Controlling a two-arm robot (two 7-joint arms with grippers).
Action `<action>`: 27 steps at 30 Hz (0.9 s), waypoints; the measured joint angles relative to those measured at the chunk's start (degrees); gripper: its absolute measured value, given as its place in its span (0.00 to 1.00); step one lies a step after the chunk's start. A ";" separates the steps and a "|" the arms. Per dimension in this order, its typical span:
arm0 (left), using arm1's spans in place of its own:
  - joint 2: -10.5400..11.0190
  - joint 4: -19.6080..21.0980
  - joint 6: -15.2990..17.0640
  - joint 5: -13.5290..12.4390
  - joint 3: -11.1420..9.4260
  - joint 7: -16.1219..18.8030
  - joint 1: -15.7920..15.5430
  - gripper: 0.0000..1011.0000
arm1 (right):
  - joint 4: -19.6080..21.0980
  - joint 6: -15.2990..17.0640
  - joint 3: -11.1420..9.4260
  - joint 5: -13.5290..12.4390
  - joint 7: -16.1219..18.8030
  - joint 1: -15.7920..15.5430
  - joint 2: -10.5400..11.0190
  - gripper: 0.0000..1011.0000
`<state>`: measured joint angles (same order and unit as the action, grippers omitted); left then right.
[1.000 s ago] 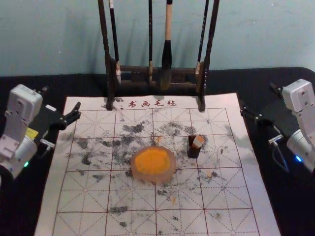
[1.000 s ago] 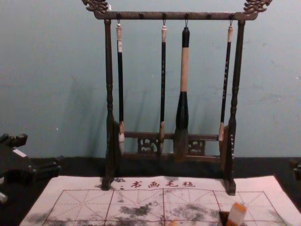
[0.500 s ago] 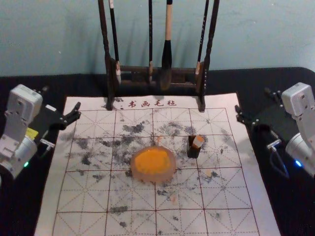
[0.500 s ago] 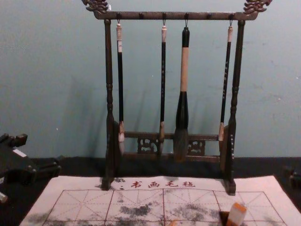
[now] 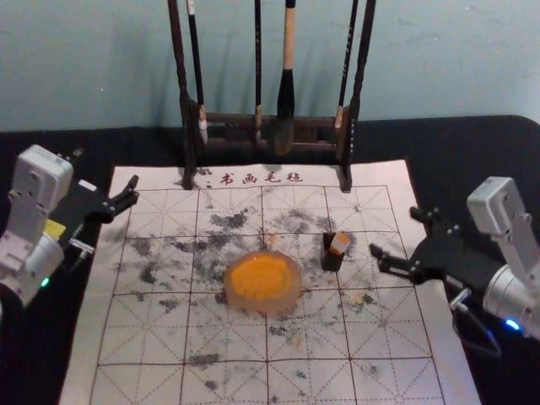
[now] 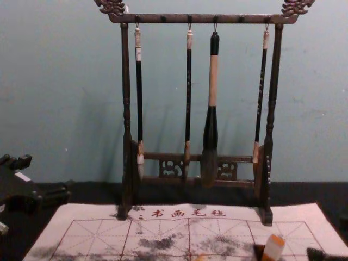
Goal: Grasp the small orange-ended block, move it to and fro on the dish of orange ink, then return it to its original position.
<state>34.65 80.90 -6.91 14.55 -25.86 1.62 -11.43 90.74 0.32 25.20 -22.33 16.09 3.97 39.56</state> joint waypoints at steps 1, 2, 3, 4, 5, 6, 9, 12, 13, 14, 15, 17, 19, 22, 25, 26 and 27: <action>0.00 0.00 0.00 0.00 0.00 0.00 0.00 0.99 | 0.16 0.25 0.06 -0.28 0.71 -0.09 0.04 0.99; 0.00 0.00 0.00 0.00 0.00 0.00 0.00 0.99 | 0.33 0.45 0.15 -0.51 1.34 -0.19 0.09 0.99; 0.00 0.00 0.00 0.00 0.00 0.00 0.00 0.99 | 0.46 0.63 0.25 -0.69 2.00 -0.25 0.10 0.99; 0.00 0.00 0.00 0.00 0.00 0.00 0.00 0.99 | 0.57 0.77 0.34 -0.83 2.53 -0.29 0.10 0.99; 0.00 0.00 0.00 0.00 0.00 0.00 0.00 0.99 | 0.75 0.96 0.48 -0.98 3.44 -0.35 0.06 0.99; 0.00 0.00 0.00 0.00 0.00 0.00 0.00 0.99 | 0.79 1.02 0.59 -1.00 3.87 -0.34 -0.07 0.99; 0.00 0.00 0.00 0.00 0.00 0.00 0.00 0.99 | 0.64 1.08 1.12 -0.84 5.40 0.10 -0.94 0.99; 0.00 0.00 0.00 0.00 0.00 0.00 0.00 0.99 | 0.20 0.93 1.48 -0.15 5.98 0.59 -1.61 0.99; 0.00 0.00 0.00 0.00 0.00 0.00 0.00 0.99 | 0.02 0.81 1.63 0.17 6.11 0.80 -1.89 0.99; 0.00 0.00 0.00 0.00 0.00 0.00 0.00 0.99 | -0.39 0.50 1.94 0.87 6.24 1.19 -2.51 0.99; 0.00 0.00 0.00 0.00 0.00 0.00 0.00 0.99 | -0.62 0.26 2.08 1.26 6.30 1.37 -2.78 0.99; 0.00 0.00 0.00 0.00 0.00 0.00 -0.01 0.99 | -1.12 -0.17 2.29 1.89 6.41 1.72 -3.33 0.99; 0.00 0.00 0.00 0.00 0.00 0.00 0.00 0.99 | -1.85 -0.76 2.51 2.74 6.52 2.16 -4.22 0.99; 0.00 0.00 0.00 0.00 0.00 0.00 0.00 0.99 | -2.74 -1.28 2.57 3.35 6.59 2.68 -5.37 0.99; 0.00 0.00 0.00 0.00 0.00 0.00 0.00 0.99 | -3.56 -1.51 2.51 3.75 6.61 3.04 -6.42 0.99; 0.00 0.00 0.00 0.00 0.00 0.00 0.00 0.99 | -3.75 -1.53 2.45 3.81 6.62 3.11 -6.65 0.99; 0.00 0.00 0.00 0.00 0.00 0.00 0.00 0.99 | -4.01 -1.53 2.31 3.90 6.67 3.22 -7.02 0.99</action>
<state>34.65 80.90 -6.91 14.55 -25.86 1.62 -11.43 86.73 -1.21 27.51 -18.43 22.77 7.18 32.54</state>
